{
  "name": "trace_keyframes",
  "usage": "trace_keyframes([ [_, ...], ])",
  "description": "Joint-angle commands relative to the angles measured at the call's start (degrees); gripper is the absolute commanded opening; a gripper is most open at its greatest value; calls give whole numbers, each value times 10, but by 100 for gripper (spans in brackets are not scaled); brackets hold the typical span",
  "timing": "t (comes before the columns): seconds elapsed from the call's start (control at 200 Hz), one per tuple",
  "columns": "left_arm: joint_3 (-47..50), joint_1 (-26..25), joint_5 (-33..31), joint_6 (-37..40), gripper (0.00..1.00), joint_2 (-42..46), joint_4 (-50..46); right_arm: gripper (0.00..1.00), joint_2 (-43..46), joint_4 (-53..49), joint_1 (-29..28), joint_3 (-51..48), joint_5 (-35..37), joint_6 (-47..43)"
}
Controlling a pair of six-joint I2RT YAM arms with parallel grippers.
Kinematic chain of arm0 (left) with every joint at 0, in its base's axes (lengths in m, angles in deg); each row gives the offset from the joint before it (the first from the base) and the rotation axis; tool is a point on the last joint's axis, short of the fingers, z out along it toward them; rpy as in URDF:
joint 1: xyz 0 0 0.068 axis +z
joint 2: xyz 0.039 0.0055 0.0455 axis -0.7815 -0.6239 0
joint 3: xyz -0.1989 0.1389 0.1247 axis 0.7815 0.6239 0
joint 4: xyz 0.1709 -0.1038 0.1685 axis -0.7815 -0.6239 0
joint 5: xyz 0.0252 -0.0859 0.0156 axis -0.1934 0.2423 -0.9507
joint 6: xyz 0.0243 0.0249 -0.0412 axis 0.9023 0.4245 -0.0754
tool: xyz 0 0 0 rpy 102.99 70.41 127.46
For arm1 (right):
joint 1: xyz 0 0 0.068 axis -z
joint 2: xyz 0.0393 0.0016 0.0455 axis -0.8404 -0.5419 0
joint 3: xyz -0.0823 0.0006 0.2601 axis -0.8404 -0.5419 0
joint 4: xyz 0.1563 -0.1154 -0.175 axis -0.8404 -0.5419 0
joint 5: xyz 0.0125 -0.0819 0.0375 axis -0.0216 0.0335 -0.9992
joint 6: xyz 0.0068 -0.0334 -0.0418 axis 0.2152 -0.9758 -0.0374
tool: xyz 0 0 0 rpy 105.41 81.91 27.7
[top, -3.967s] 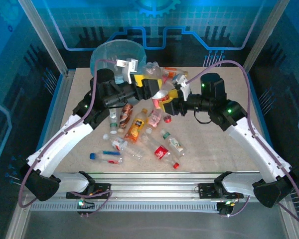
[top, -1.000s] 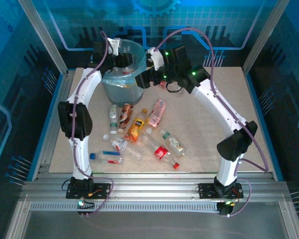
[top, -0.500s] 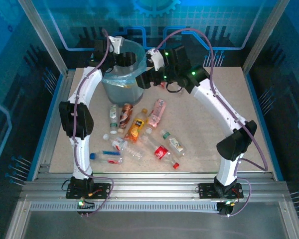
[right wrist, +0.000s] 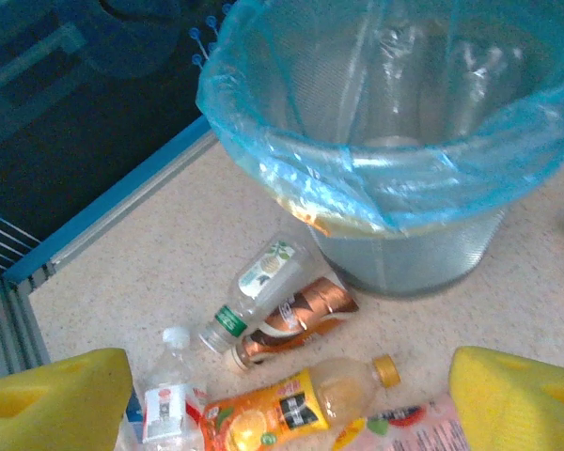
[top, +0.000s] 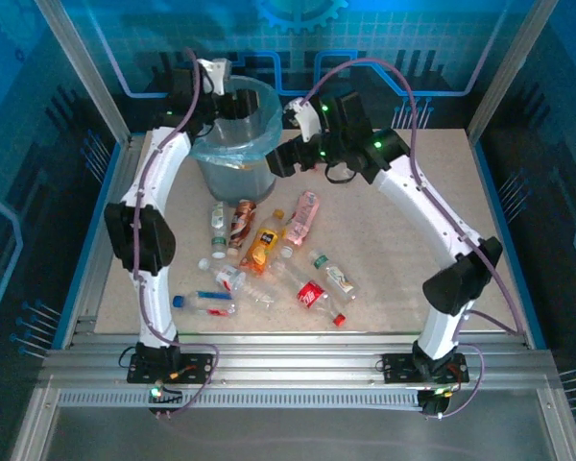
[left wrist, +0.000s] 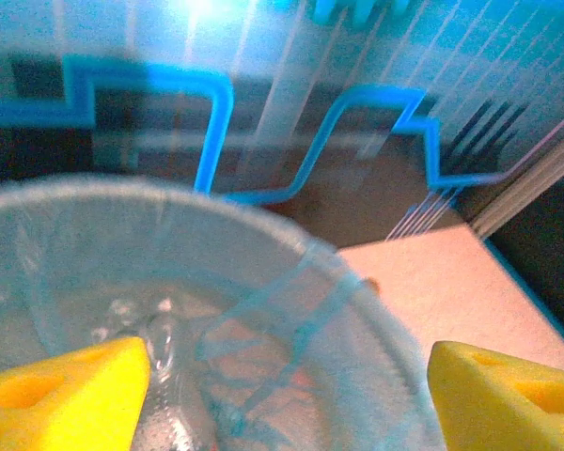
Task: Put the plastic bottles in the bin
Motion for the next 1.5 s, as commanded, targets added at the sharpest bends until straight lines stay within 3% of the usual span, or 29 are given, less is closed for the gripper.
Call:
trace_keyframes([
  [0.0,32,-11,-27,-23,78,99,11,89,59,-6,13,-52,41,-7],
  [0.215,189,-59,-62,1,78,256,20,88,127,-13,31,-180,58,16],
  [0.48,393,-187,-82,70,78,414,-4,86,199,-53,27,-358,68,19],
  [0.65,503,-234,-77,61,78,479,-37,81,237,-37,-42,-451,85,19],
  [0.855,591,-243,-106,-23,78,526,-71,74,199,-24,-156,-475,154,30],
  [1.015,638,-243,-145,-52,78,571,-85,77,134,-32,-207,-462,200,34],
  [1.496,669,-242,-206,-41,80,644,-110,82,3,-27,-255,-431,245,37],
])
